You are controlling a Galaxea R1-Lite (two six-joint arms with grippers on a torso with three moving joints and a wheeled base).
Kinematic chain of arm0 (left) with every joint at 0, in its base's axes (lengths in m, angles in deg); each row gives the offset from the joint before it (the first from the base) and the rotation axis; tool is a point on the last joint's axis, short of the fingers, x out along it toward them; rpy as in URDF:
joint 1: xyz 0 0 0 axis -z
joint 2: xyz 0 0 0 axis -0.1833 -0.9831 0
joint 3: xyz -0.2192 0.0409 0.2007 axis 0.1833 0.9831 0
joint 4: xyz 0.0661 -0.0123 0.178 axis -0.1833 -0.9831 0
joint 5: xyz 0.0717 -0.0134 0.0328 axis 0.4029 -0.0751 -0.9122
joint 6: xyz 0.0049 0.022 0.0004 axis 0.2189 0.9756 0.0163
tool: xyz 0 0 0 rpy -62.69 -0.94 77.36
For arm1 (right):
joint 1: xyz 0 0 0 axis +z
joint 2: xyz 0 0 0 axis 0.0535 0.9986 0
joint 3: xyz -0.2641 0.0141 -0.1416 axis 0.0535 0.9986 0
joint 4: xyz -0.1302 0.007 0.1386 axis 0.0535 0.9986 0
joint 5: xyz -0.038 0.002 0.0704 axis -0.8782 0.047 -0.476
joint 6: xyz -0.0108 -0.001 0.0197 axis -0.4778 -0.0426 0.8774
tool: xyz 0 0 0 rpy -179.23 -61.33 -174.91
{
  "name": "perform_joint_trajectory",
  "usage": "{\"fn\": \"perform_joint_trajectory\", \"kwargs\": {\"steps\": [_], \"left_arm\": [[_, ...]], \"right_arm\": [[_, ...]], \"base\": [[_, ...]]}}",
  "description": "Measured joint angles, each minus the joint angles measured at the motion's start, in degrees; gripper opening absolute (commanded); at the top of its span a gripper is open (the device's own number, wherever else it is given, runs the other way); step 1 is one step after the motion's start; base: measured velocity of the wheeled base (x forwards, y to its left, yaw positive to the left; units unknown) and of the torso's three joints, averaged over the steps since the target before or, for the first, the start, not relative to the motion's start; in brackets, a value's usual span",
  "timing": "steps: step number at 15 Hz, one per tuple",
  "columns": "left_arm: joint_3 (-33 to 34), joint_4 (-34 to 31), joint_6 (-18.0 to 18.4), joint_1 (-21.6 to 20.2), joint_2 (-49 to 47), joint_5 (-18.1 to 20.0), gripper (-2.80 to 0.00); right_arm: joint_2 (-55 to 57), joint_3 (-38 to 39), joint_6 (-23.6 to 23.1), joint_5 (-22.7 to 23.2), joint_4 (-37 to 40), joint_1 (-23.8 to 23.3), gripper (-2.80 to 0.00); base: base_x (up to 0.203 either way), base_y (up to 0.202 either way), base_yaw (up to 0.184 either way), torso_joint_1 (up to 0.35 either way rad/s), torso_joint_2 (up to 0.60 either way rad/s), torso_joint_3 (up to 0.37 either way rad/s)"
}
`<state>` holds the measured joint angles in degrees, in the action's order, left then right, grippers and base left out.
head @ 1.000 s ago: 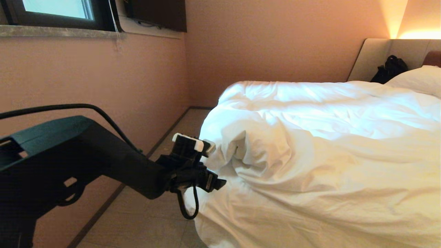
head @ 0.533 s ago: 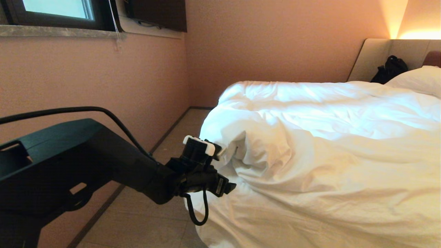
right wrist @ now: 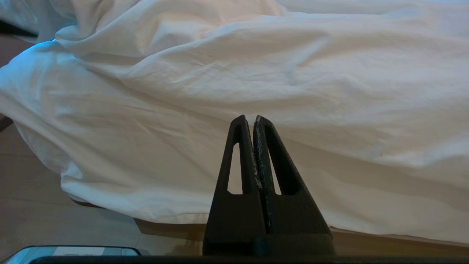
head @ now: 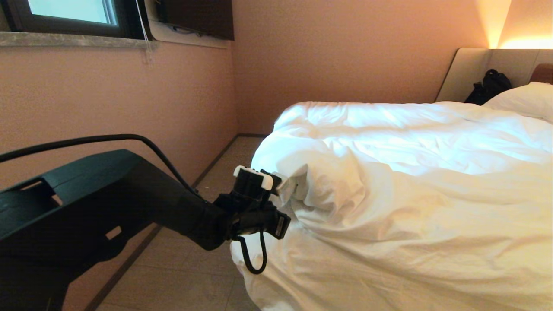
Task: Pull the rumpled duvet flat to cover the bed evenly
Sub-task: Flatten the corners of the folded blanket
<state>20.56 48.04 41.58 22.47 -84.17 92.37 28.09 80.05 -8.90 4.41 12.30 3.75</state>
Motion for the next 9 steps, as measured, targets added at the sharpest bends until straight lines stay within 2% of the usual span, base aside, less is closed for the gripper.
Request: {"fn": "perform_joint_trajectory", "kwargs": {"steps": [5, 9], "left_arm": [[-11.71, -0.71, -0.04, -0.96, -6.78, 0.20, -2.80], [-16.25, -1.96, -0.04, -1.01, -11.23, 0.33, -2.80]], "right_arm": [[0.00, 0.00, -0.02, 0.01, 0.02, 0.00, -2.80], [0.00, 0.00, 0.00, 0.00, 0.00, 0.00, -2.80]], "base": [[0.000, 0.000, 0.000, 0.000, 0.00, 0.000], [0.000, 0.000, 0.000, 0.000, 0.00, 0.000]]}}
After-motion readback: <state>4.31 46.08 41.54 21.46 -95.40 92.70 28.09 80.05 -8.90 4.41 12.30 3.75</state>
